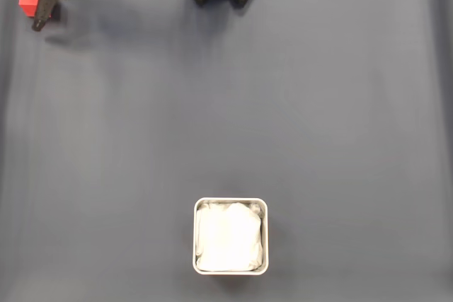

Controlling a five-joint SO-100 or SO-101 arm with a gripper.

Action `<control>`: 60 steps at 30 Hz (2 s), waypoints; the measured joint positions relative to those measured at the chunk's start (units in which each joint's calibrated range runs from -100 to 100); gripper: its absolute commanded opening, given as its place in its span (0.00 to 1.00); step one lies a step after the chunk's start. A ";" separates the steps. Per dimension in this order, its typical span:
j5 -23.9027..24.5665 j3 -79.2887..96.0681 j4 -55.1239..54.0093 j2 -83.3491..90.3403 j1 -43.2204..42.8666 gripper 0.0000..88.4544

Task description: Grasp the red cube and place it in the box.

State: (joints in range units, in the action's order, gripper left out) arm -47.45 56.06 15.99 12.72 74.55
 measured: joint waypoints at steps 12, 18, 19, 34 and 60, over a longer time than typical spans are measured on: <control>0.59 -1.90 -1.75 -2.43 0.07 0.35; 0.59 -1.90 -2.15 -2.43 0.07 0.31; 0.59 -1.90 -2.15 -2.43 0.07 0.30; 0.05 -1.90 -2.15 -2.43 0.07 0.25; -1.07 -1.90 -2.63 -2.43 0.07 0.13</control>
State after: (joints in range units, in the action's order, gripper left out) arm -48.52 54.16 13.37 10.29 74.63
